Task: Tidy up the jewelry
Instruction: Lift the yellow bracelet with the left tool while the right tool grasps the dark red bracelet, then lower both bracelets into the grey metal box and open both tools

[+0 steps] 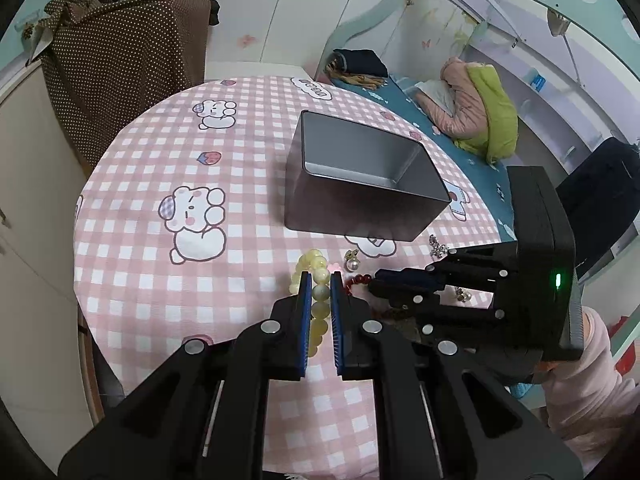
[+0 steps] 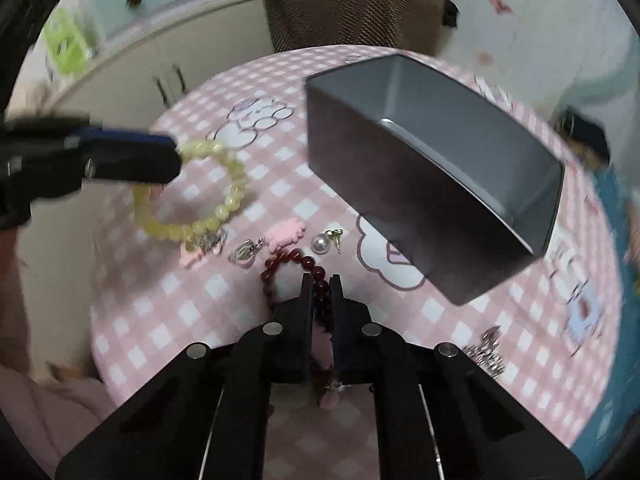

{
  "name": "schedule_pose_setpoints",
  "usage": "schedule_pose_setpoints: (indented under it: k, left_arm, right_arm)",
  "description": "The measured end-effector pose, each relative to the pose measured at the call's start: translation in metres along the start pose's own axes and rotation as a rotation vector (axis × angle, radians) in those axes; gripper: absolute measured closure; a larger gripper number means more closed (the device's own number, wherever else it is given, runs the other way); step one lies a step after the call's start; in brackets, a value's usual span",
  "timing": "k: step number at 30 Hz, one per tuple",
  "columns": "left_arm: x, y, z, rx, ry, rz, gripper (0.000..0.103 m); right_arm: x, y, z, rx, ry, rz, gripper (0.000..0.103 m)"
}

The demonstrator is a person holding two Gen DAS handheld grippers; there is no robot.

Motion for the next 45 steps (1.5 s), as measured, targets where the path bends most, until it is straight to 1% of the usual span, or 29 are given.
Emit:
schedule_pose_setpoints:
  k: [1,3,6,10,12,15,20,24,28,36,40,45]
  left_arm:
    - [-0.001,0.000,-0.001,-0.004,-0.003,0.003,0.094]
    - [-0.003,0.001,-0.003,-0.011,-0.008,0.009,0.094]
    - [-0.006,0.003,-0.006,-0.020,-0.013,0.014,0.094]
    - [-0.007,0.006,-0.011,-0.033,-0.017,0.005,0.094]
    - [-0.008,0.008,-0.015,-0.046,-0.021,0.004,0.094]
    - [-0.012,0.012,-0.021,-0.067,-0.020,0.012,0.094]
    - [-0.020,0.018,-0.031,-0.103,-0.033,0.020,0.094]
    - [-0.026,0.023,-0.039,-0.129,-0.044,0.025,0.094]
    - [-0.032,0.029,-0.043,-0.147,-0.049,0.036,0.094]
    - [-0.041,0.050,-0.048,-0.189,-0.056,0.052,0.094]
    - [-0.046,0.064,-0.046,-0.206,-0.058,0.066,0.094]
    - [-0.050,0.080,-0.033,-0.203,-0.056,0.072,0.094]
  right_arm:
    - [-0.003,0.000,0.000,-0.006,0.001,0.019,0.096]
    - [-0.005,0.000,-0.003,-0.019,-0.035,0.036,0.096]
    - [-0.009,-0.002,-0.009,-0.049,-0.019,0.085,0.096]
    - [-0.013,0.005,-0.033,-0.136,-0.033,0.132,0.096]
    - [-0.016,0.008,-0.049,-0.201,-0.027,0.173,0.096]
    - [-0.015,0.015,-0.073,-0.278,-0.035,0.188,0.096]
    - [-0.017,0.022,-0.098,-0.353,-0.052,0.183,0.096]
    - [-0.019,0.022,-0.114,-0.391,-0.069,0.181,0.096]
    - [-0.019,0.018,-0.126,-0.426,-0.067,0.183,0.096]
    - [-0.024,0.029,-0.141,-0.481,-0.076,0.188,0.096]
    - [-0.032,0.035,-0.143,-0.501,-0.078,0.188,0.096]
    - [-0.048,0.043,-0.135,-0.498,-0.078,0.212,0.096]
Point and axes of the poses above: each gripper's, at about its wrist camera, not at the fingertips, and z roughly the way its jaws point, x to its left, y to its top, the point moved 4 cm from there along z, roughly the way its jaws point, and after that the axes turned 6 degrees about y, right-handed, at the moved point
